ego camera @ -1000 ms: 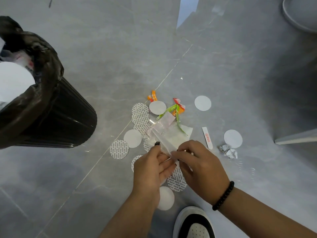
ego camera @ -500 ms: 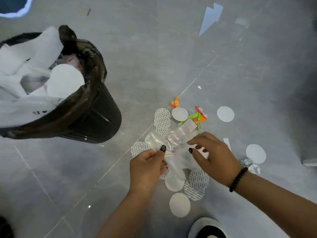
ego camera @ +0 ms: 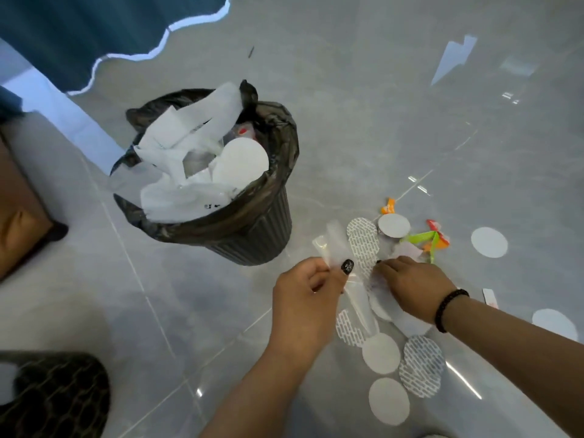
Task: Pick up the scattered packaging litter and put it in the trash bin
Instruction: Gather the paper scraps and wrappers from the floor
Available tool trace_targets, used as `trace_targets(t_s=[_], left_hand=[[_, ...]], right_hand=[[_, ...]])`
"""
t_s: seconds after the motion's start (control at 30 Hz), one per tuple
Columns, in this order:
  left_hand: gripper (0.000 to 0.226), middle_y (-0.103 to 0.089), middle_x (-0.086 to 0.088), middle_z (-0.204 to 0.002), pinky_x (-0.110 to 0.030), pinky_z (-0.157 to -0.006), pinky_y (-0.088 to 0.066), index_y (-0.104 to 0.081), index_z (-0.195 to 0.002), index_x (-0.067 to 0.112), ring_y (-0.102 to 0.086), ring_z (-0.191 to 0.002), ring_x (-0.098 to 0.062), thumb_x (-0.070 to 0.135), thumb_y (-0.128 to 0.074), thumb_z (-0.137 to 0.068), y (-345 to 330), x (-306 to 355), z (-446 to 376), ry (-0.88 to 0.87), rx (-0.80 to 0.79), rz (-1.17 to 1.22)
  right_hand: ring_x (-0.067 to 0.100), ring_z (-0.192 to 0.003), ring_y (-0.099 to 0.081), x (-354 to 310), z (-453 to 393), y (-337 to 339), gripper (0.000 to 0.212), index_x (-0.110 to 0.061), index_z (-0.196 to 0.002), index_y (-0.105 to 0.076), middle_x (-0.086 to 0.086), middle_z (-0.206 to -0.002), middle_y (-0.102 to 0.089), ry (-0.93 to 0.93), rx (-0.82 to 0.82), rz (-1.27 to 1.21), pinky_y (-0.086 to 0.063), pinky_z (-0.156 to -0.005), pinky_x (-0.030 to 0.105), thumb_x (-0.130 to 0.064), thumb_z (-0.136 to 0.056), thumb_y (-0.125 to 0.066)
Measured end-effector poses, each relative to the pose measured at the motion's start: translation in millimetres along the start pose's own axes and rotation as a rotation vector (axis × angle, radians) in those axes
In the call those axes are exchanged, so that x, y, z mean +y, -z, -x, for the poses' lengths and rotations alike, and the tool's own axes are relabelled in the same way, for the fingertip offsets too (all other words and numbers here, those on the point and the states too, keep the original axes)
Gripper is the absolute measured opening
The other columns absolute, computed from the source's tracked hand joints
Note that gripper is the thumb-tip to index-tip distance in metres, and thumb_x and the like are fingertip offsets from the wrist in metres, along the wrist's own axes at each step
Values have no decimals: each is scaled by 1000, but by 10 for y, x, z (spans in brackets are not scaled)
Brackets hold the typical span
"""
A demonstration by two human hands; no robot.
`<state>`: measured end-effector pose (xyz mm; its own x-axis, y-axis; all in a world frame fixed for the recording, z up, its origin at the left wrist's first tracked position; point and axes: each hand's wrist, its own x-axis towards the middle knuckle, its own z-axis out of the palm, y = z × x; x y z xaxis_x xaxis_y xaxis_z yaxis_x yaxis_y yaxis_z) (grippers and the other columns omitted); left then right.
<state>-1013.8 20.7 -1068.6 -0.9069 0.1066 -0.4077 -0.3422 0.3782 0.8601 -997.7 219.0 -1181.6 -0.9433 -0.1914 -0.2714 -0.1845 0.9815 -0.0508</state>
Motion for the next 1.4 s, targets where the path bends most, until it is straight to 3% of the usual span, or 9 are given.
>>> trace_targets(t_s=[0.1, 0.23, 0.47, 0.67, 0.77, 0.9, 1.1, 1.27, 1.4], left_hand=[[20, -72, 0, -76, -28, -67, -54, -66, -83, 14, -67, -71, -18, 33, -68, -84, 108, 106, 27, -52, 38, 9], [14, -70, 12, -70, -14, -56, -49, -62, -78, 23, -62, -61, -4, 34, -69, -83, 321, 367, 48, -214, 130, 1], [17, -67, 17, -64, -12, -58, -48, -59, -72, 25, -58, -55, 3, 31, -73, -80, 925, 1158, -86, -592, 430, -11], [43, -65, 16, -71, 0, -60, -42, -45, -113, 29, -61, -66, 11, 24, -73, -81, 1174, 1531, -484, -619, 550, -220], [57, -63, 9, -71, -19, -65, -52, -37, -128, 36, -63, -68, -3, 20, -68, -84, 1135, 1507, -643, -620, 493, -417], [50, -63, -4, -74, -43, -64, -55, -33, -129, 36, -62, -70, -25, 20, -57, -89, 1002, 1415, -770, -636, 422, -758], [51, -55, -3, -62, -43, -58, -53, -28, -128, 33, -57, -60, -25, 18, -57, -90, 931, 1401, -853, -690, 456, -746], [54, -48, -1, -62, -35, -52, -45, -32, -137, 27, -52, -57, -24, 12, -55, -90, 980, 1369, -892, -727, 440, -1009], [52, -53, -7, -67, -37, -58, -45, -33, -136, 29, -54, -63, -29, 16, -55, -91, 1140, 1399, -966, -641, 475, -968]], right_hand=[[26, -101, -61, -37, 22, 145, 31, -22, -123, -53, 2, -112, -65, -138, 30, -142, -48, -69, 32, -21, -93, -44], [29, -81, -66, -103, 66, 433, 26, -20, -111, -65, 6, -88, -72, -309, 278, -562, -46, -66, 32, -15, -85, -61], [-10, -77, -61, -407, 215, 789, 42, -47, -87, -56, -26, -76, -67, -221, 345, -806, -42, -62, 0, -6, -81, -67], [-4, -74, -64, -549, 291, 925, 35, -44, -86, -64, -19, -76, -69, -203, 370, -863, -52, -59, 12, -10, -78, -72], [-3, -76, -64, -581, 316, 979, 33, -42, -84, -66, -17, -73, -69, -204, 357, -931, -51, -59, 10, -9, -78, -71], [-5, -80, -63, -636, 351, 982, 42, -53, -78, -63, -20, -75, -68, -209, 345, -964, -51, -59, 9, -12, -77, -73], [-13, -82, -60, -655, 448, 975, 57, -65, -88, -55, -37, -81, -63, -204, 325, -1001, -46, -59, 3, -12, -78, -71], [-4, -84, -62, -608, 477, 925, 38, -49, -80, -65, -26, -80, -67, -265, 304, -1035, -56, -65, 17, -12, -79, -71], [1, -83, -63, -624, 481, 928, 41, -50, -88, -63, -21, -80, -68, -259, 312, -1057, -57, -64, 22, -11, -78, -71]])
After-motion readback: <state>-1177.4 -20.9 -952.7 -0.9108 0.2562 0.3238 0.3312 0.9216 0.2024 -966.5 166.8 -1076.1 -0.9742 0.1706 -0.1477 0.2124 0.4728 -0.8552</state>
